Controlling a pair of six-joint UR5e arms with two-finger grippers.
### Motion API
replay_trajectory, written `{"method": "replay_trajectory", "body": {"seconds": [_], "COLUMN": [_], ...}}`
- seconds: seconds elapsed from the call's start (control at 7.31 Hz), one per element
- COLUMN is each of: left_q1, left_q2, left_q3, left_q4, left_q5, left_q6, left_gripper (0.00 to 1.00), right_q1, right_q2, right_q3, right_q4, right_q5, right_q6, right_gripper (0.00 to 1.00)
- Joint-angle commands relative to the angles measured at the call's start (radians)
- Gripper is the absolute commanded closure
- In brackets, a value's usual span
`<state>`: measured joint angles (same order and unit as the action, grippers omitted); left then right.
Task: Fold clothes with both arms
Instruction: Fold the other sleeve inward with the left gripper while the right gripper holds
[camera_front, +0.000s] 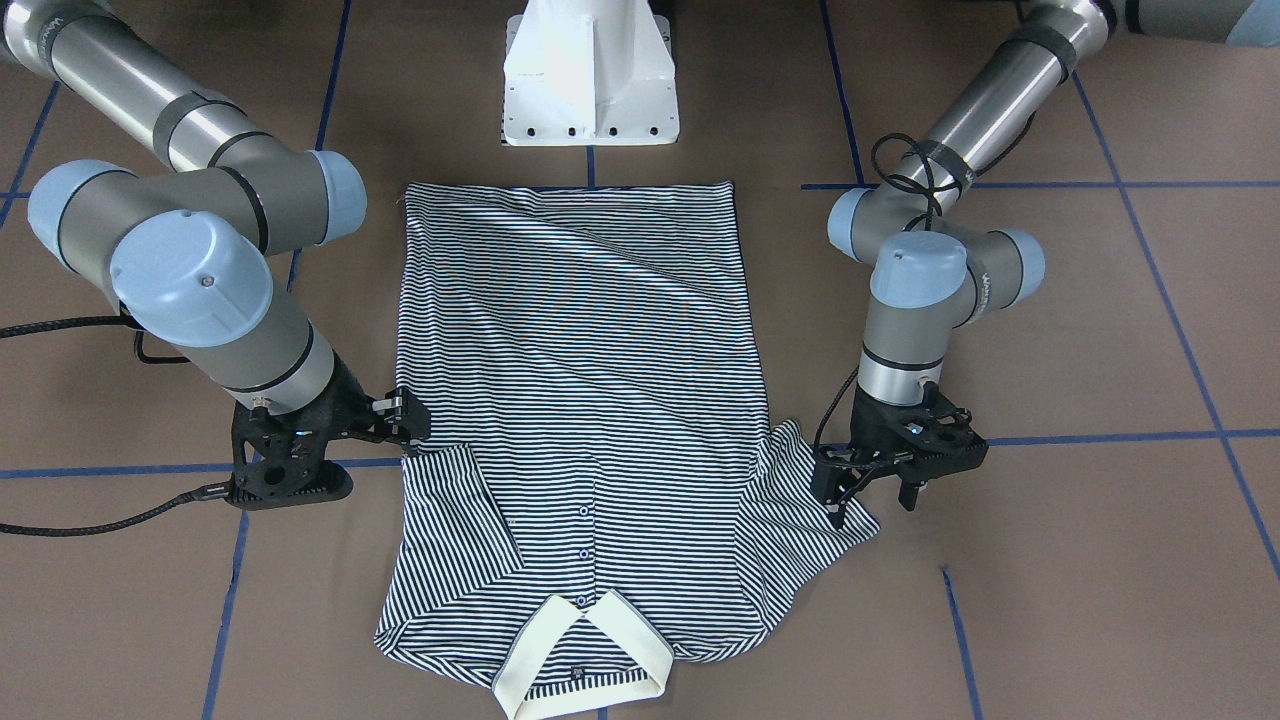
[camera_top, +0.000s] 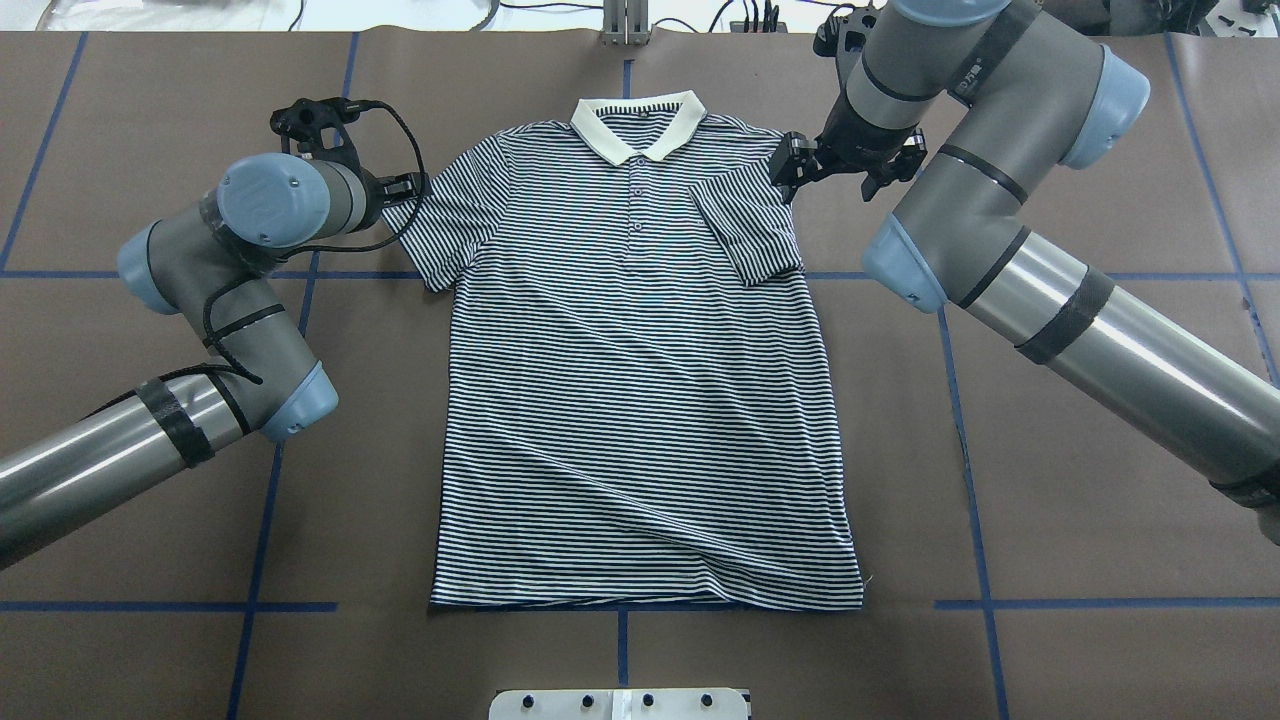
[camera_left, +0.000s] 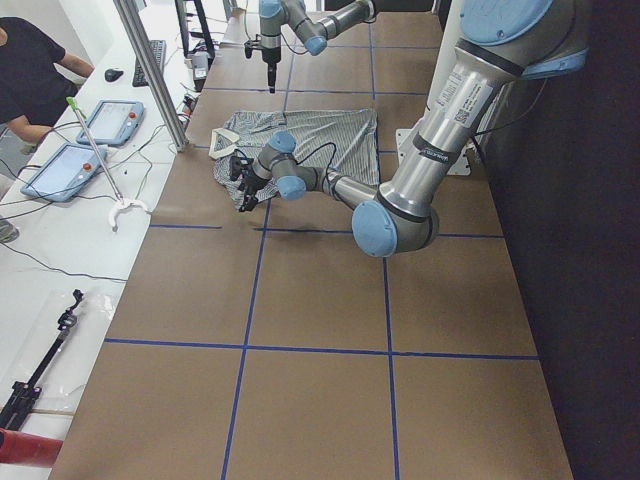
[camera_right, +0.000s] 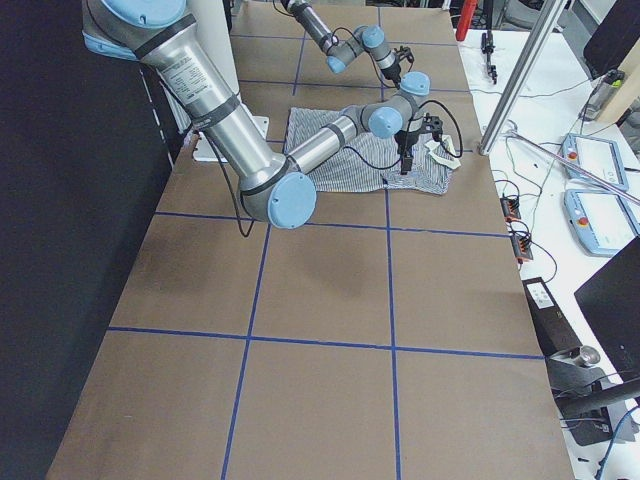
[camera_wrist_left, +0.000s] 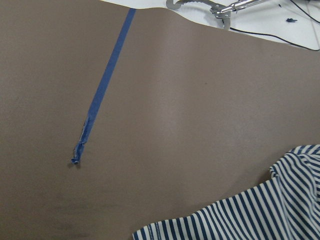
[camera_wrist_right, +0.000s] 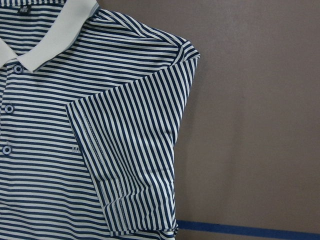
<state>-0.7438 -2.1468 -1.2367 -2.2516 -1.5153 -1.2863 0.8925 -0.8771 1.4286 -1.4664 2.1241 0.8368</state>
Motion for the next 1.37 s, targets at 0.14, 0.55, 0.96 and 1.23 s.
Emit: {"method": "replay_trajectory", "body": {"seconds": [0.14,0.55,0.96,1.23], "left_q1": [0.006,0.008,0.008,0.008], "left_q2": [-0.010,-0.033,-0.041,-0.044], "left_q3": [0.031,0.066,0.065,0.062], "left_q4": [-0.003,-0.019,-0.017,-0.017], "left_q5": [0.012,0.010,0.010,0.010], "left_q6": [0.042,0.042,0.042,0.044], "left_gripper": [0.05,0.07,0.55,0.82], "right_q1": [-0.009,-0.007,-0.004,-0.001], "right_q2": [-0.003,-0.003,-0.002,-0.003], "right_q3": [-0.010,-0.016,-0.016,-0.017], "right_q4": [0.003,0.028,0.061,0.063], "right_q5": [-0.003,-0.004,-0.003,-0.003], "right_q6": [0.001,0.002,0.007,0.004], "right_gripper": [0.00,0.00,0.00,0.00]}}
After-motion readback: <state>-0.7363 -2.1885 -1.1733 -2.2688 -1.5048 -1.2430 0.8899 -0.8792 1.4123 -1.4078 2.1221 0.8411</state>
